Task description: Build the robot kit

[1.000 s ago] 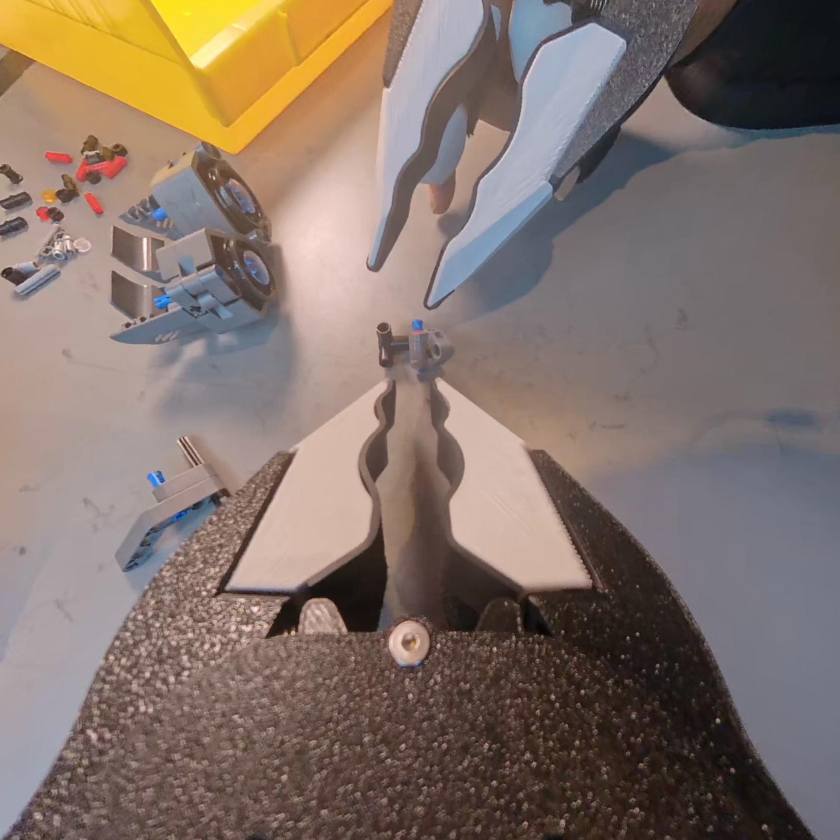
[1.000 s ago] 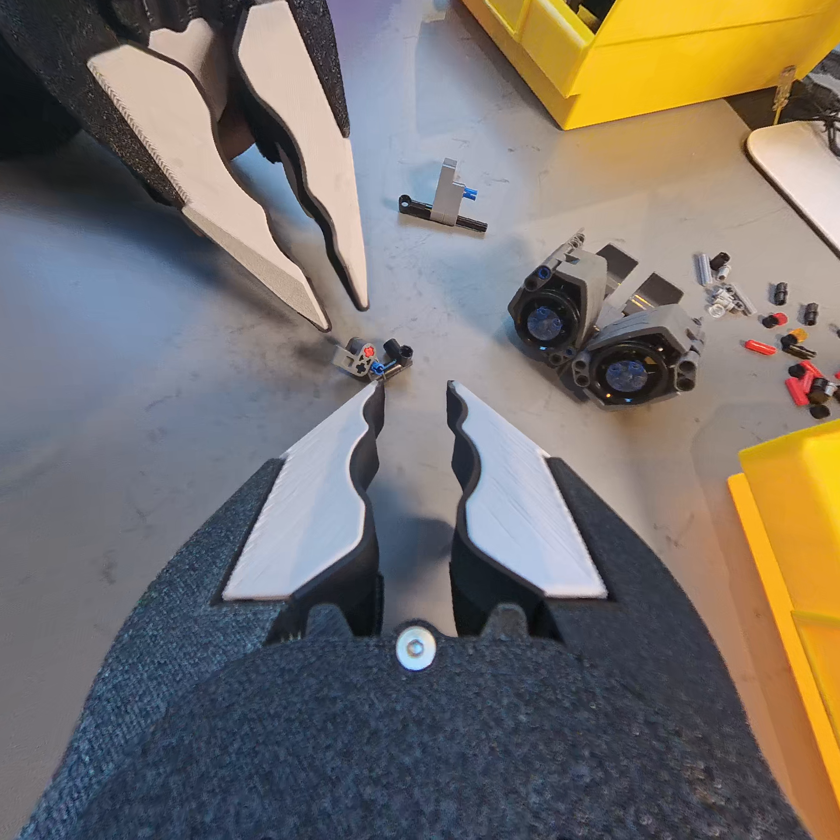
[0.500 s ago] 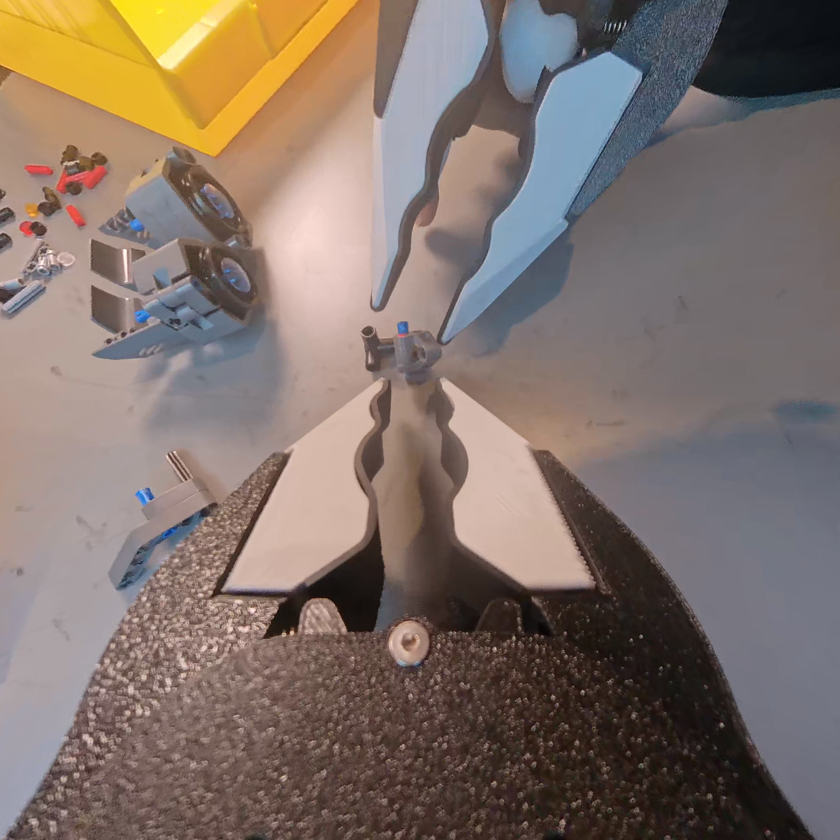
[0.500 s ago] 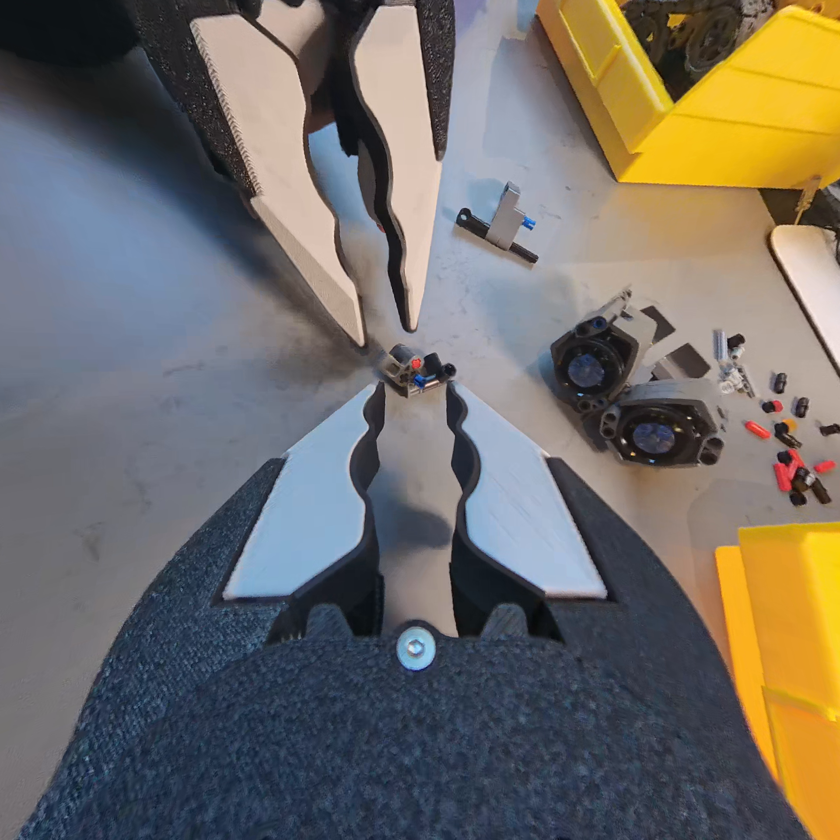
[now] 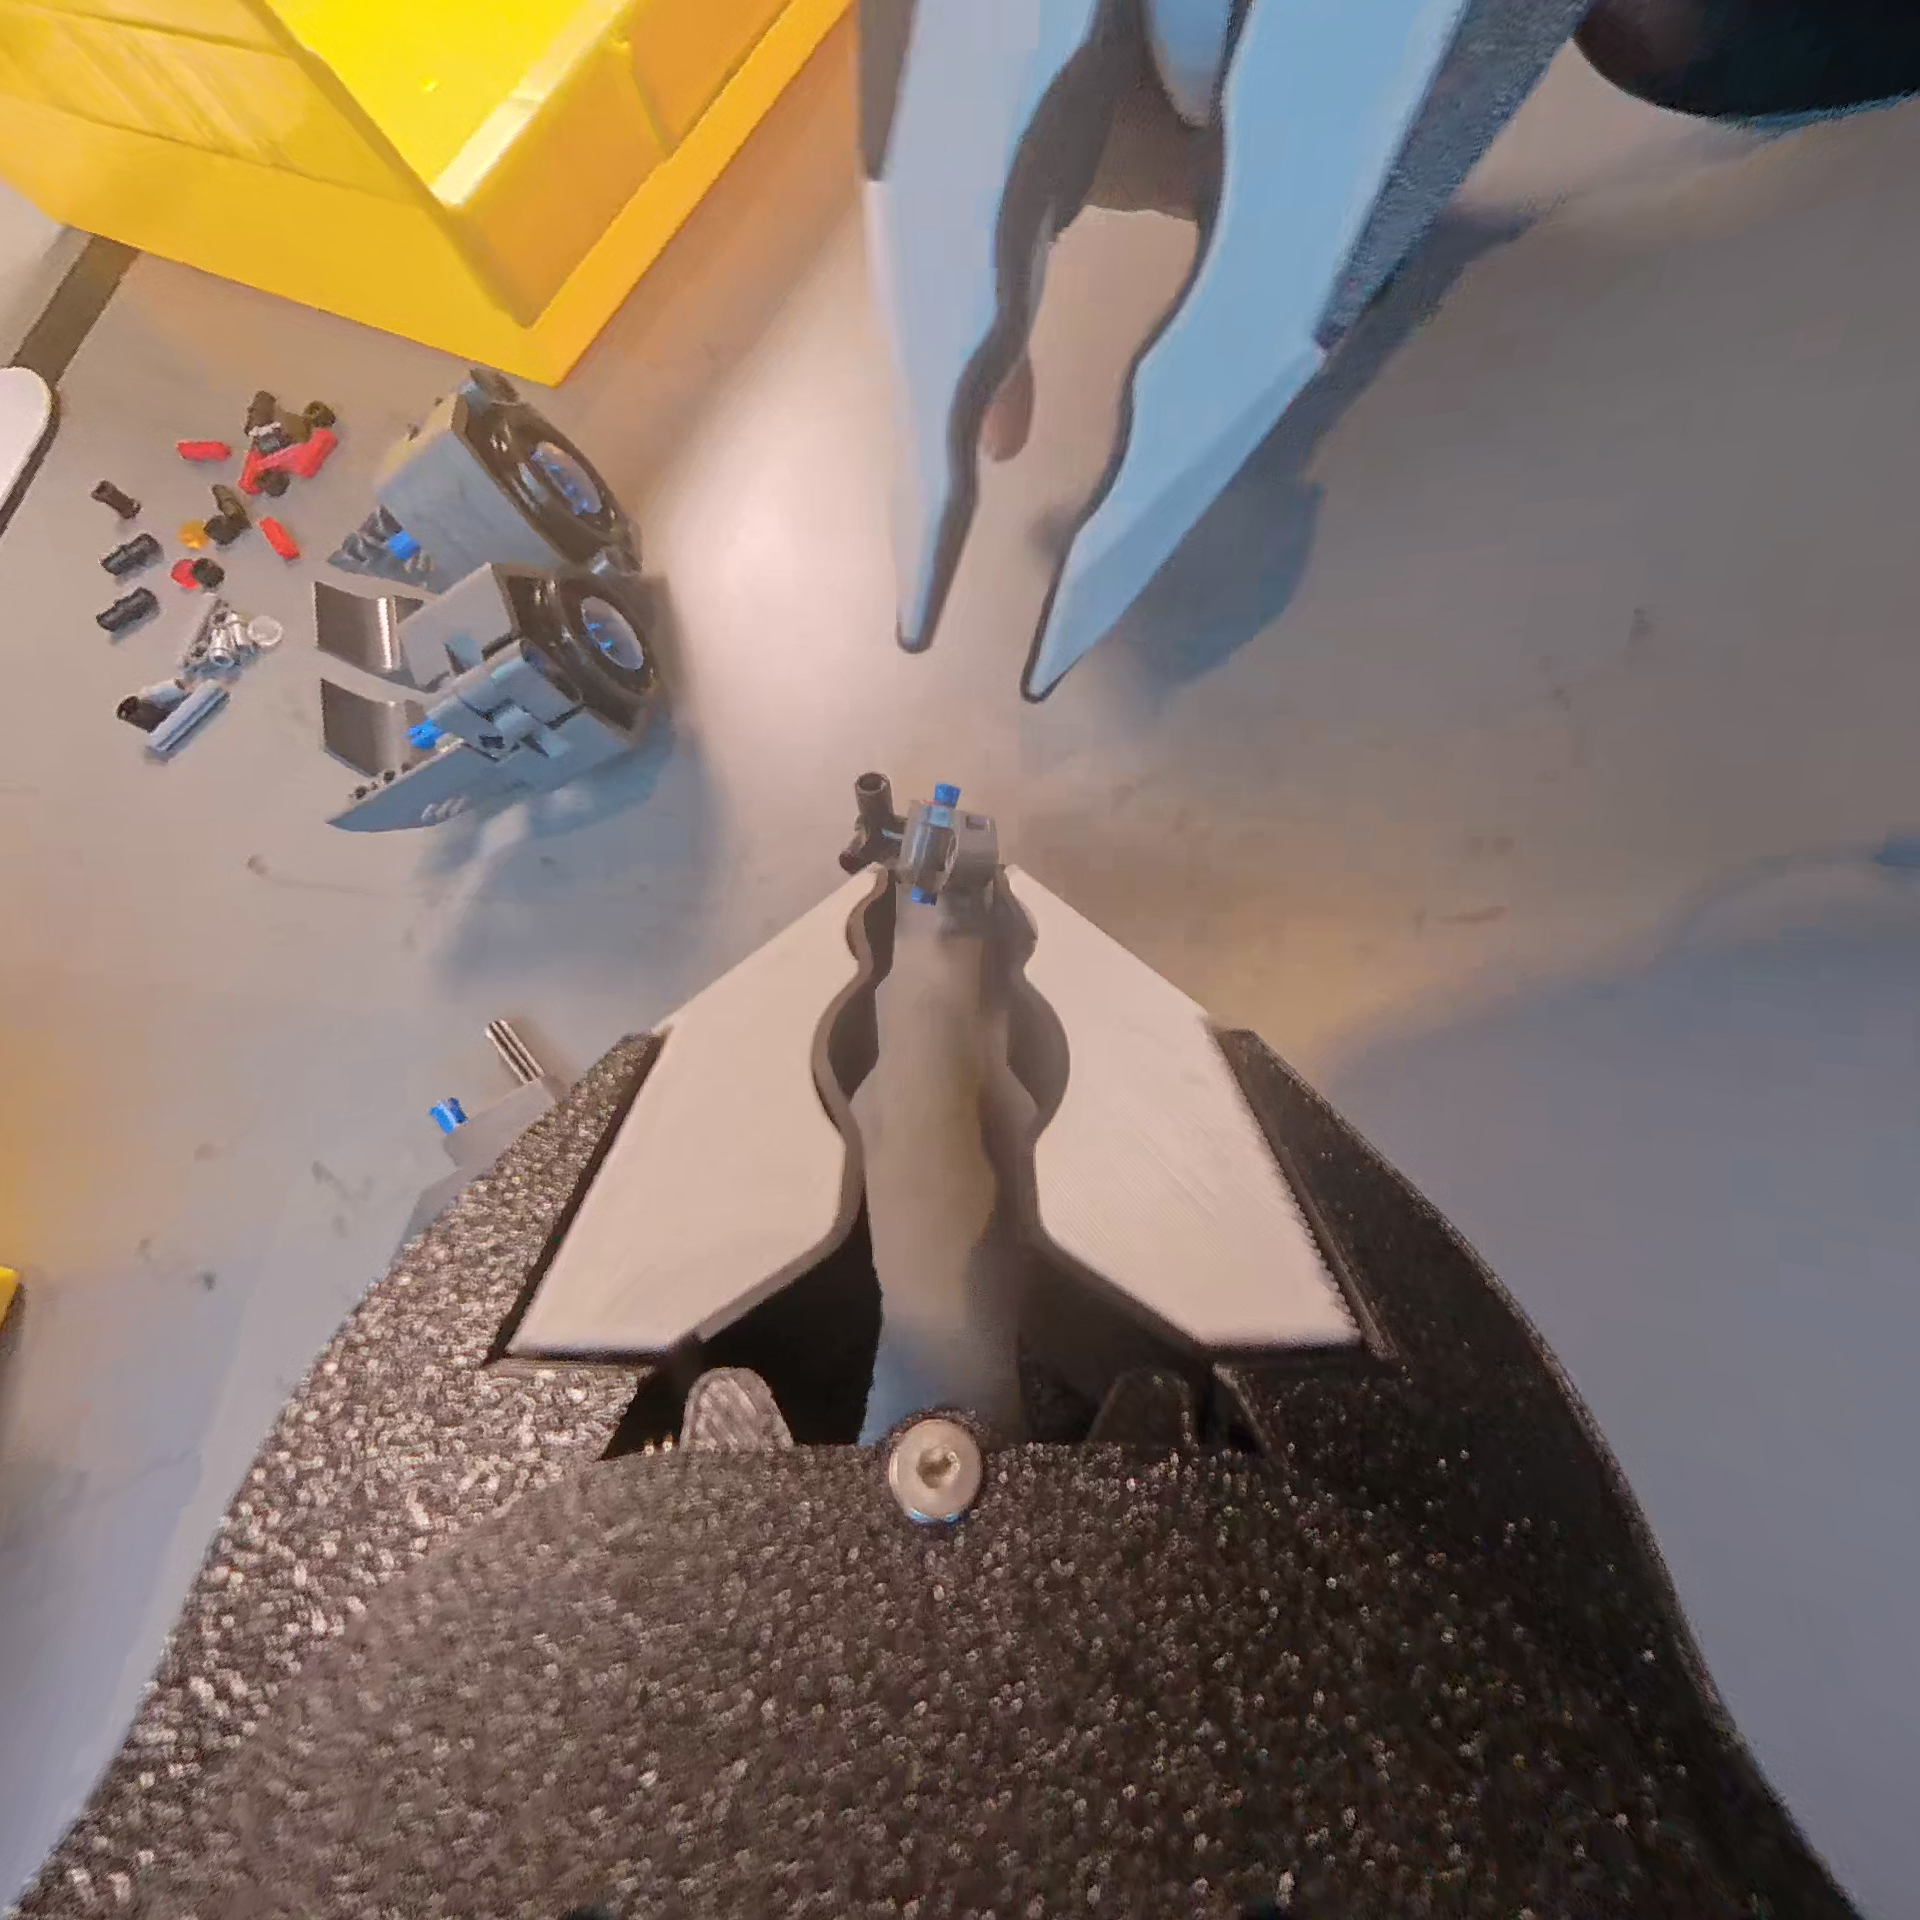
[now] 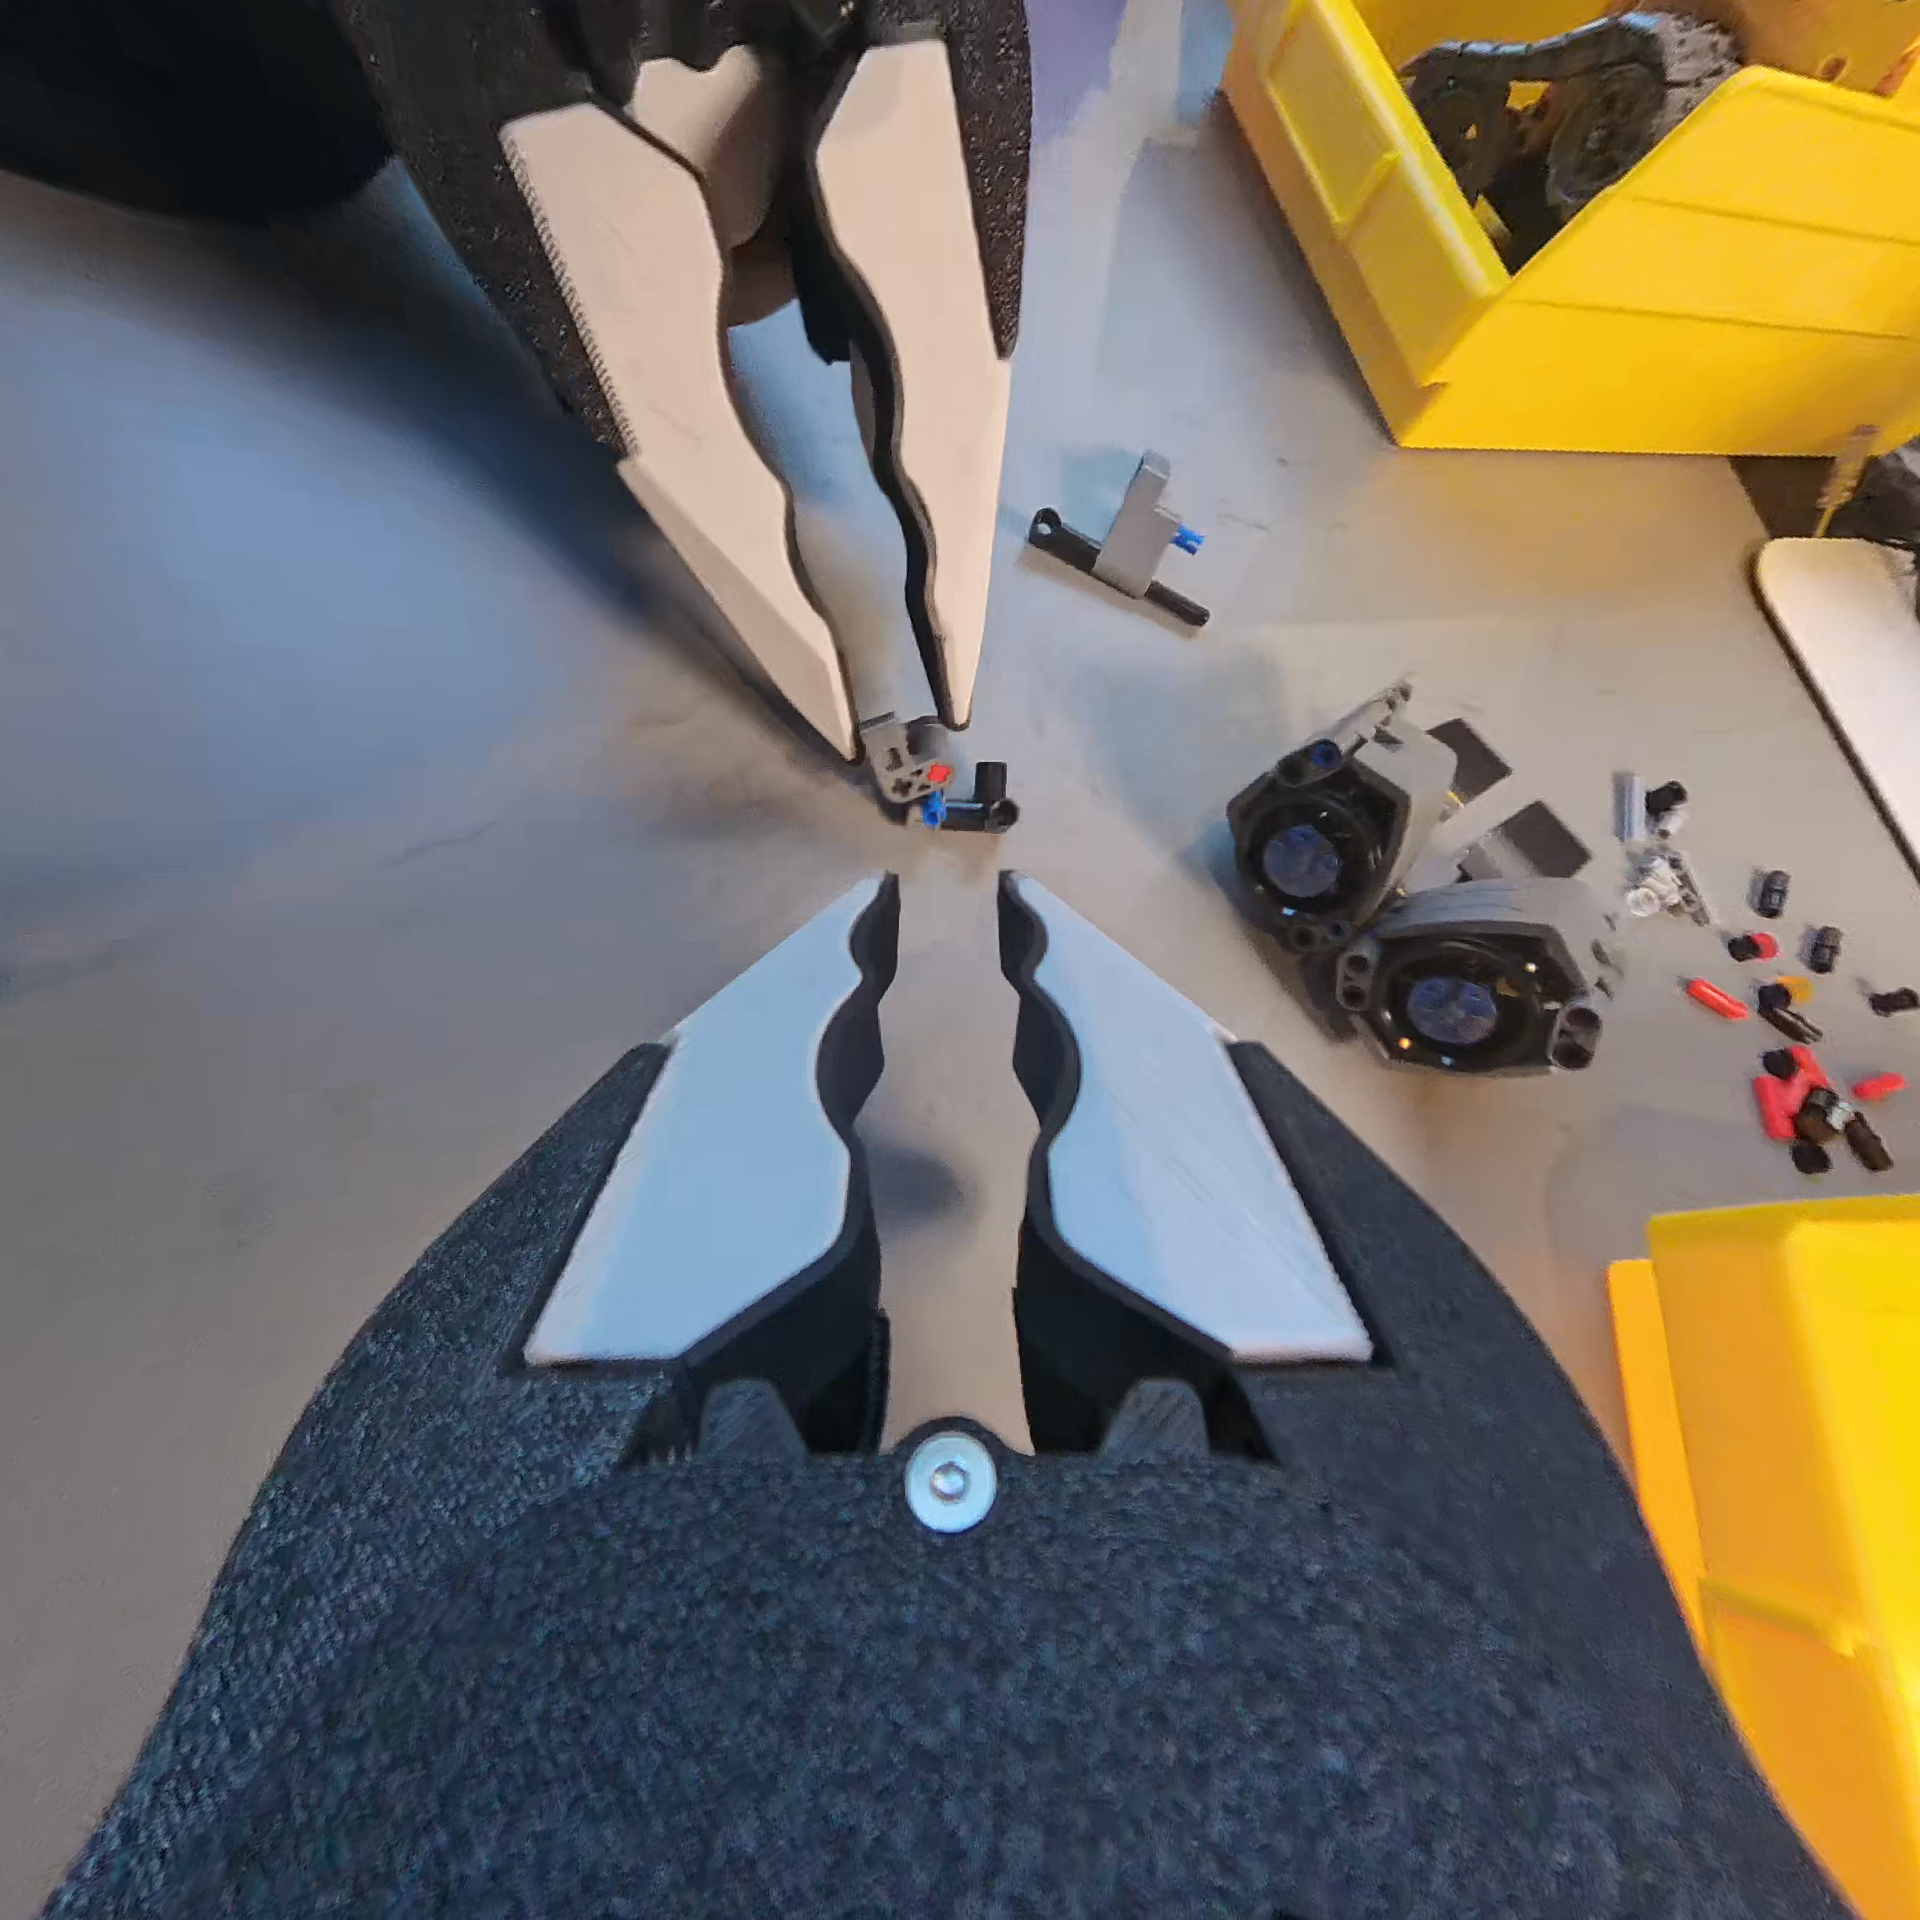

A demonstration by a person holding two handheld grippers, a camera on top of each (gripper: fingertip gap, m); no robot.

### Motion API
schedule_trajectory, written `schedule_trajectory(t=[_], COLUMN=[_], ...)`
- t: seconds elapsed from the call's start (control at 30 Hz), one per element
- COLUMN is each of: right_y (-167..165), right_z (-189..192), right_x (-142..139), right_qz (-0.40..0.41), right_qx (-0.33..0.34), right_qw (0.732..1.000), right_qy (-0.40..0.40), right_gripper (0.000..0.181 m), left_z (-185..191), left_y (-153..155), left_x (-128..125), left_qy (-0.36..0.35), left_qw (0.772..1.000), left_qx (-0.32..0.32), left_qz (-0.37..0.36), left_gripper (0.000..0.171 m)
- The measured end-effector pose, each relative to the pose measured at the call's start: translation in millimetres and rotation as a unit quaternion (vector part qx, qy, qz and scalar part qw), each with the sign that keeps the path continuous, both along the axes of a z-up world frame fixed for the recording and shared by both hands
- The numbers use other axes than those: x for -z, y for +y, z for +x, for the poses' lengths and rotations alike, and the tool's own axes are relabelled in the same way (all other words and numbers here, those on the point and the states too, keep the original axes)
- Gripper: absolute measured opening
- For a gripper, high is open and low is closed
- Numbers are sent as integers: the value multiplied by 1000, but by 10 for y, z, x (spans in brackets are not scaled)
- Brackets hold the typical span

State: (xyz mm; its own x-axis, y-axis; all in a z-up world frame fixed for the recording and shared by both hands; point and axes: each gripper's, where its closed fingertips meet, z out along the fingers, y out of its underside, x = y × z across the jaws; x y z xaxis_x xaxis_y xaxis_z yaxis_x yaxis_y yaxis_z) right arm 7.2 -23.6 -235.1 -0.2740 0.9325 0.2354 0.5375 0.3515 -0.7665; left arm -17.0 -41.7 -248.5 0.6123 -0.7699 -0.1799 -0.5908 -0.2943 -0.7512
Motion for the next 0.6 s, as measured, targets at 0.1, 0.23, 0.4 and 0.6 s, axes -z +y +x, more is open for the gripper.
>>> schedule_trajectory(t=[0.1, 0.23, 0.4, 0.6], right_y=[-107, -176, -166, -144], right_z=[-76, -154, -99, -75], right_x=[42, 113, 177, 176], right_qz=[-5, 23, 21, 32], right_qx=[-47, -83, -86, -80], right_qw=[999, 996, 996, 996], right_qy=[1, -11, -30, -30], right_gripper=[26, 40, 28, 16], left_z=[42, 103, 68, -64], left_y=[-52, -116, -102, -22], left_x=[31, 55, 56, 97], left_qy=[21, 27, 31, 42], left_qw=[999, 995, 995, 998], left_qx=[46, 90, 88, 47], left_qz=[13, 19, 22, 14], left_gripper=[17, 17, 16, 12])
